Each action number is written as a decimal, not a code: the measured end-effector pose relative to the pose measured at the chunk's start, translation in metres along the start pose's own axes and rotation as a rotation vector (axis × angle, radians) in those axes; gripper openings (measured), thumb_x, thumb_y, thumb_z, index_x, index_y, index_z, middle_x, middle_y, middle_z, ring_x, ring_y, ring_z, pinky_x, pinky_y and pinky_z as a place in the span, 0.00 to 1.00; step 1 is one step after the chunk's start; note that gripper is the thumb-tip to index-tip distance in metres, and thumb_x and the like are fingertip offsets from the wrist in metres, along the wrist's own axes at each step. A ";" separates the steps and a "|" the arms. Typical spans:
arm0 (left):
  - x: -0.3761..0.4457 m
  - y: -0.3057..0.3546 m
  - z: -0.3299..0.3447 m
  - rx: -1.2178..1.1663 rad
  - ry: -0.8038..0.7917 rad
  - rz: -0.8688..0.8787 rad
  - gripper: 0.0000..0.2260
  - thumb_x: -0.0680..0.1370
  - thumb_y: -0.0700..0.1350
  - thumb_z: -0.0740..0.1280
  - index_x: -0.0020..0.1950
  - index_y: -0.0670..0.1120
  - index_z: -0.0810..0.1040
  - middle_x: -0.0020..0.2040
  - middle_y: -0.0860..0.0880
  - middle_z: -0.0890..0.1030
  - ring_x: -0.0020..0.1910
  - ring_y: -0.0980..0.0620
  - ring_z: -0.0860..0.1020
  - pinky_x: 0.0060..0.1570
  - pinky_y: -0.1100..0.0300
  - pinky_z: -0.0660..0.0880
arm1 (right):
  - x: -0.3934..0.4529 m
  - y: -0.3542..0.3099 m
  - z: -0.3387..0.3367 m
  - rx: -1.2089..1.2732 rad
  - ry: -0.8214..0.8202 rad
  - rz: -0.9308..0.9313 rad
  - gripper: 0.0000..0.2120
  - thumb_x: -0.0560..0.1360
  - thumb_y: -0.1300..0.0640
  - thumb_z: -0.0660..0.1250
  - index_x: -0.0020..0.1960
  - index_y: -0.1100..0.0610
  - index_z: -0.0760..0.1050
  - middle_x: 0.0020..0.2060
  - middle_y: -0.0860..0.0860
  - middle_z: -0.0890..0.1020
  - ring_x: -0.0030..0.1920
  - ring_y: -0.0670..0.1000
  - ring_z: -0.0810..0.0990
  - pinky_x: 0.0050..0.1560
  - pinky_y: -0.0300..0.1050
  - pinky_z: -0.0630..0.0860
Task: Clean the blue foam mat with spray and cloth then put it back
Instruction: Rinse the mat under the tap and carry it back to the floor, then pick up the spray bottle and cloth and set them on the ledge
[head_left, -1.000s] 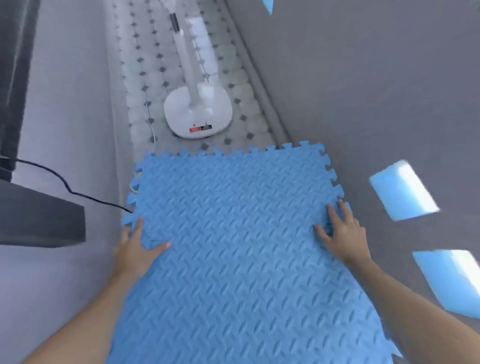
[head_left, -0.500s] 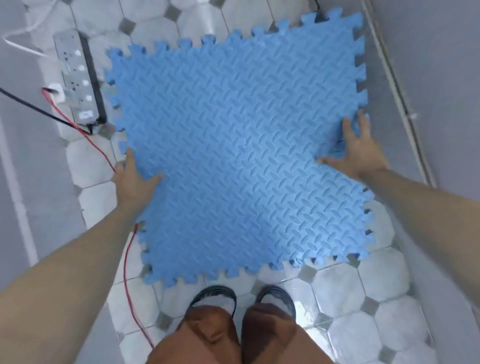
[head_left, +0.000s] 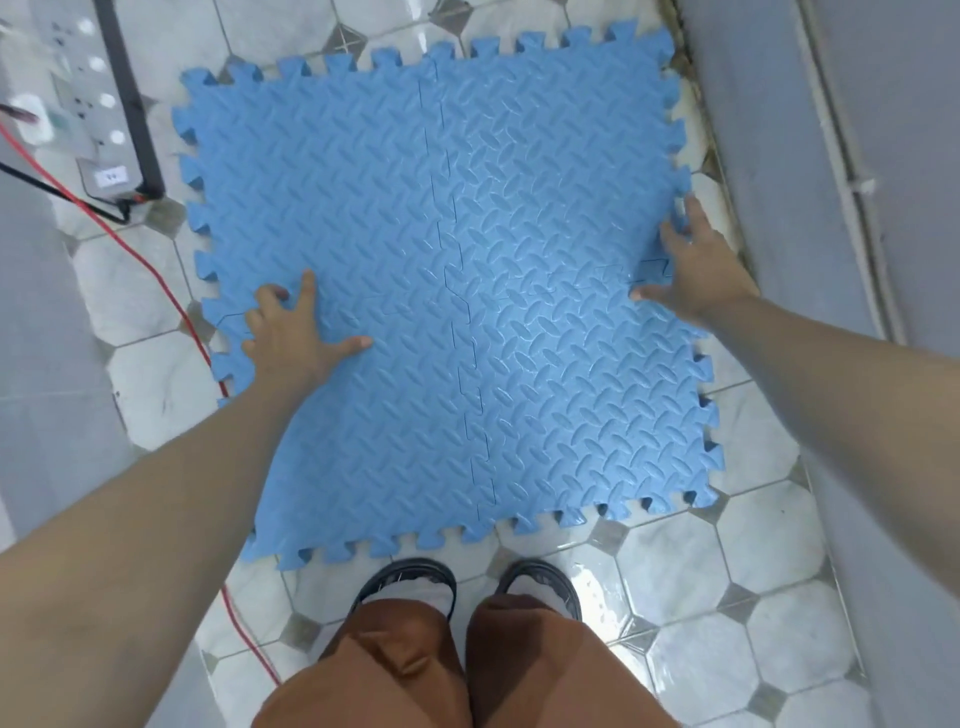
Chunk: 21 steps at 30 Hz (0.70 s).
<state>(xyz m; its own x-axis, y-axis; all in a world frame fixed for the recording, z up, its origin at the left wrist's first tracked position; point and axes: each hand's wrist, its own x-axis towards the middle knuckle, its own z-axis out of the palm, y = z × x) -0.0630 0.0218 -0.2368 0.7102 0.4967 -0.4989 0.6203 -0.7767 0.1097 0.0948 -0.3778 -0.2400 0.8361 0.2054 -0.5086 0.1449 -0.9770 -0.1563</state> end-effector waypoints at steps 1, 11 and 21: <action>-0.002 0.003 0.001 0.008 -0.025 -0.006 0.47 0.65 0.65 0.73 0.77 0.55 0.54 0.69 0.42 0.59 0.66 0.39 0.62 0.61 0.39 0.65 | 0.000 -0.003 -0.002 -0.037 -0.010 0.038 0.43 0.73 0.45 0.73 0.79 0.56 0.54 0.80 0.54 0.42 0.76 0.62 0.59 0.75 0.55 0.61; -0.094 0.046 -0.097 0.176 -0.213 0.100 0.47 0.70 0.63 0.70 0.79 0.54 0.45 0.78 0.45 0.47 0.74 0.38 0.53 0.67 0.38 0.63 | -0.129 -0.039 -0.082 -0.005 -0.115 0.173 0.37 0.81 0.44 0.59 0.81 0.58 0.45 0.80 0.56 0.41 0.80 0.57 0.45 0.78 0.52 0.49; -0.235 0.187 -0.289 0.225 -0.290 0.443 0.39 0.74 0.56 0.70 0.78 0.51 0.52 0.71 0.43 0.59 0.67 0.39 0.65 0.64 0.45 0.68 | -0.358 -0.036 -0.213 0.433 -0.056 0.564 0.33 0.79 0.46 0.62 0.78 0.58 0.55 0.78 0.58 0.57 0.78 0.59 0.55 0.76 0.56 0.57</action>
<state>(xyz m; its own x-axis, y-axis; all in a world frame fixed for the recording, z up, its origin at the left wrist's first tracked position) -0.0178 -0.1284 0.1498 0.7461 0.0030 -0.6658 0.1752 -0.9656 0.1921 -0.0976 -0.4284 0.1281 0.6917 -0.3111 -0.6517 -0.5349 -0.8270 -0.1730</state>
